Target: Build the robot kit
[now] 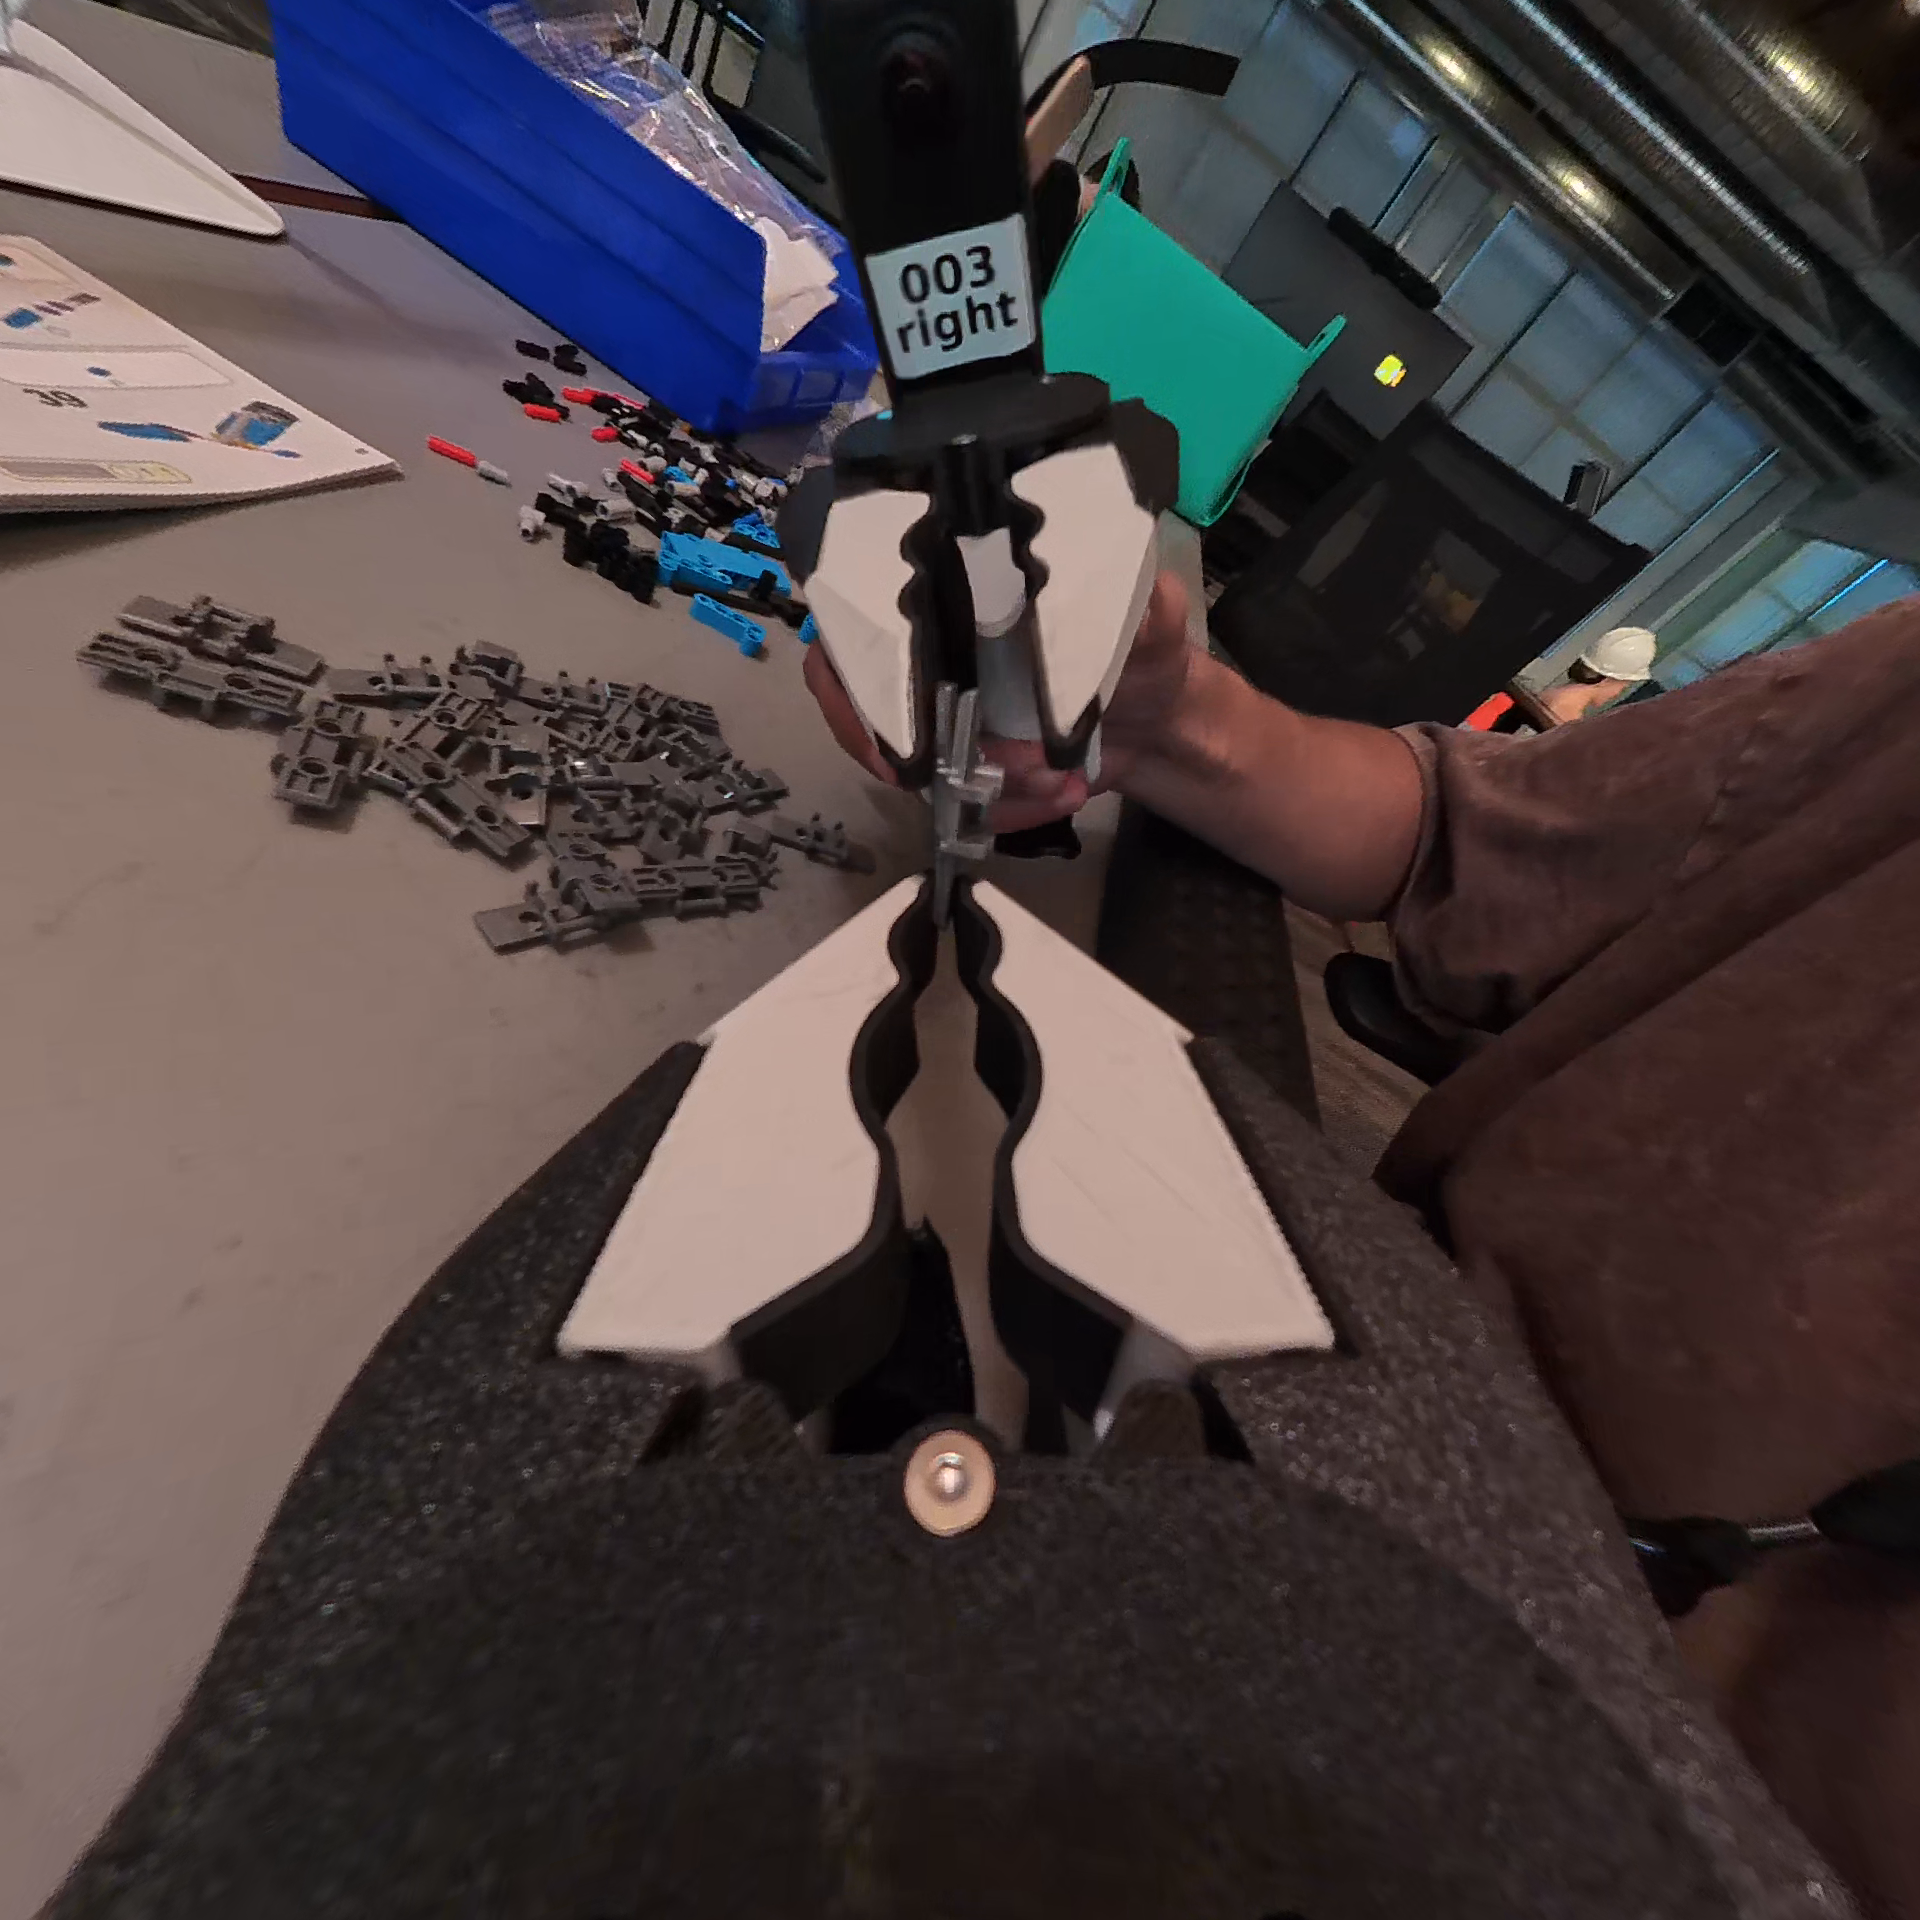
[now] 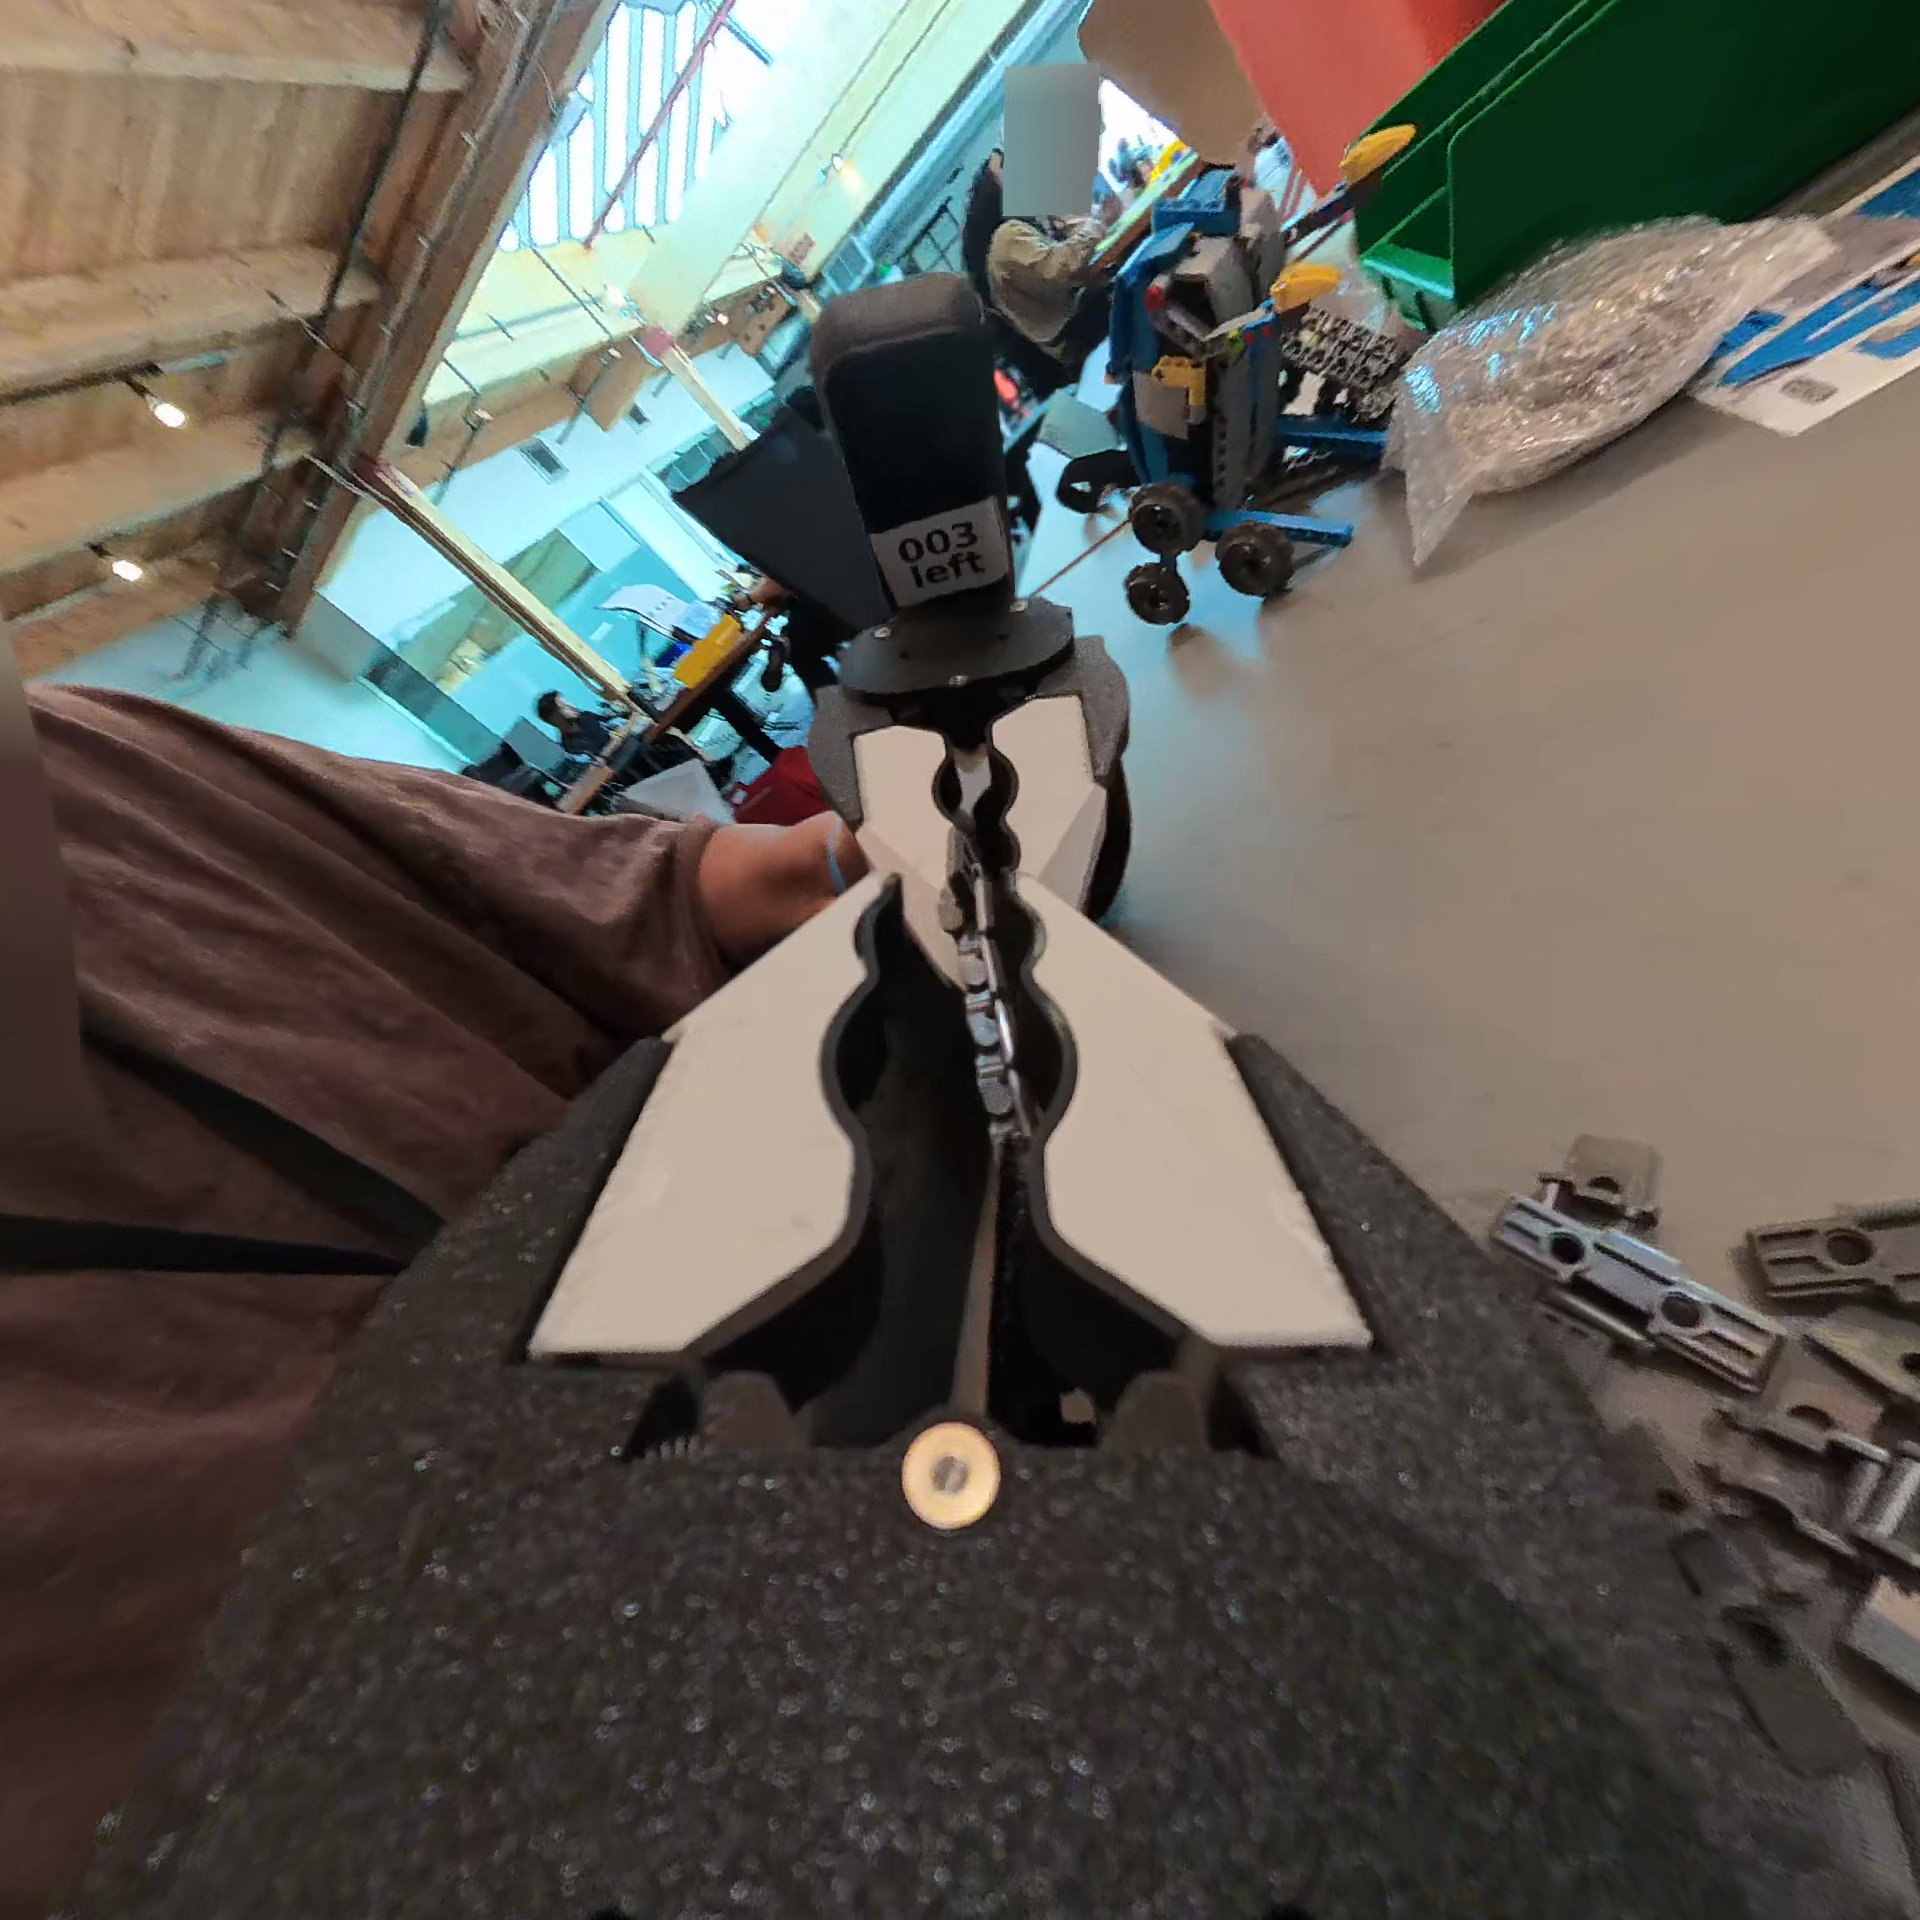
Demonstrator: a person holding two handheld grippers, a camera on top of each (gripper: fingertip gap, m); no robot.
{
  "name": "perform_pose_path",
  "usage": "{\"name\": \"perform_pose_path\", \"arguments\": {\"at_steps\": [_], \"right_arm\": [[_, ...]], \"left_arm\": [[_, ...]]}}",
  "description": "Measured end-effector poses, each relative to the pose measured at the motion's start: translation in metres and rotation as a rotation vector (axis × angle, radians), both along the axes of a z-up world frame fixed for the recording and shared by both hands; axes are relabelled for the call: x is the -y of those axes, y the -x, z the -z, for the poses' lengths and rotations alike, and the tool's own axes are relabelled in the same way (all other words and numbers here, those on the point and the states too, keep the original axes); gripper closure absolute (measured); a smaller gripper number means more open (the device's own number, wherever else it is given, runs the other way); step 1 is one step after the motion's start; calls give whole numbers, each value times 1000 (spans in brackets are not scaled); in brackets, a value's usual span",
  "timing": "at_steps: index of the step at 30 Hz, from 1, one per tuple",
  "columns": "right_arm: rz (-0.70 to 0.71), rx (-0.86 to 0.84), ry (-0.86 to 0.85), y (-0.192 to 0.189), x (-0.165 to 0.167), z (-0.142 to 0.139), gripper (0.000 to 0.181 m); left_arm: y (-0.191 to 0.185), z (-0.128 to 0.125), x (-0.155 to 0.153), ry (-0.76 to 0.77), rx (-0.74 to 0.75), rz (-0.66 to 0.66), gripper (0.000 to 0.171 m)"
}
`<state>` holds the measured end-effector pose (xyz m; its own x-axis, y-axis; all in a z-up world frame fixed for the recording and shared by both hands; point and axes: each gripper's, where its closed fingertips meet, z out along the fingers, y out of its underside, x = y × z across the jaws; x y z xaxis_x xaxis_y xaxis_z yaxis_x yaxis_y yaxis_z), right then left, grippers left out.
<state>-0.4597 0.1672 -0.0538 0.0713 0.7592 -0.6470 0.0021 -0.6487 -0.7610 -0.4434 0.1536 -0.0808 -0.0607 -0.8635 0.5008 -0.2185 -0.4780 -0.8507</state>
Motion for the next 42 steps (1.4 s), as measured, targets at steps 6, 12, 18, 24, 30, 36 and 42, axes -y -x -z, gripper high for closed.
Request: {"name": "perform_pose_path", "arguments": {"at_steps": [6,12,18,24,30,36,42], "right_arm": [[-6,-33,96,-2,-3,3,175],[-92,-140,247,0,6,1,177],[-126,-244,366,0,6,-5,176],[-59,101,-91,-9,5,8,161],[-124,291,-276,-32,18,16,156],[-168,514,-451,-28,28,35,164],[-235,860,-645,-24,25,41,170]], "left_arm": [[-1,2,1,-88,-23,-15,169],[-1,2,9,-116,-19,27,169],[1,-5,13,-53,32,66,169],[-2,12,15,-108,-72,72,169],[-11,33,22,-267,-206,74,169],[-12,40,20,-393,-267,40,169],[-10,40,10,-631,-348,-54,169]]}}
